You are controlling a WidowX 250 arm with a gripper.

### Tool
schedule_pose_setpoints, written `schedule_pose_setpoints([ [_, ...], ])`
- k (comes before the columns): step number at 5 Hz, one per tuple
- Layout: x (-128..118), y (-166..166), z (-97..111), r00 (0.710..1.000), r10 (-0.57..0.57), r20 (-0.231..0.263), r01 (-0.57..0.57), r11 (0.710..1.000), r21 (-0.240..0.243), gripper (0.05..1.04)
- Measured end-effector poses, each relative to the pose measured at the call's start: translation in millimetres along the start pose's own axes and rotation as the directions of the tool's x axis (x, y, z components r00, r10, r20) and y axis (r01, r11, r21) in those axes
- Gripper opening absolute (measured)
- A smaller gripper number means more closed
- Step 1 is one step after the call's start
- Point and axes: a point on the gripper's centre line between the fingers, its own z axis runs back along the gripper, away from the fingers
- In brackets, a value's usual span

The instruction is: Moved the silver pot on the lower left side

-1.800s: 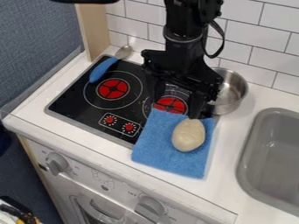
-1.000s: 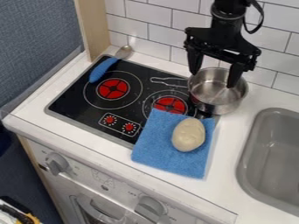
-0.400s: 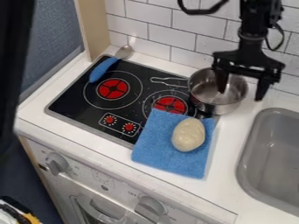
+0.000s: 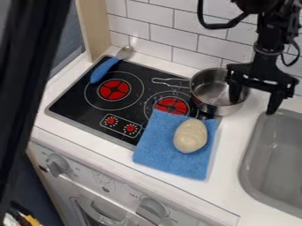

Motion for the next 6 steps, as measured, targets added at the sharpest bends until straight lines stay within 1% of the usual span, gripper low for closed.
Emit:
schedule_pose_setpoints([
  [1, -1, 3, -6, 1.000, 0.015, -0.007, -0.015, 1.000, 0.017, 0.749],
  [2, -1, 4, -9, 1.000, 0.013, -0.006, -0.013, 1.000, 0.027, 0.439],
  [3, -1, 5, -10, 1.000, 0.014, -0.008, -0.014, 0.999, 0.032, 0.201],
  [4, -2, 5, -9, 1.000, 0.013, -0.006, -0.012, 0.999, 0.037, 0.098],
  [5, -3, 6, 1, 1.000, 0.027, -0.006, -0.027, 0.999, 0.035, 0.084],
  [6, -4, 6, 51, 0.998, 0.016, 0.056, -0.017, 1.000, 0.006, 0.083],
])
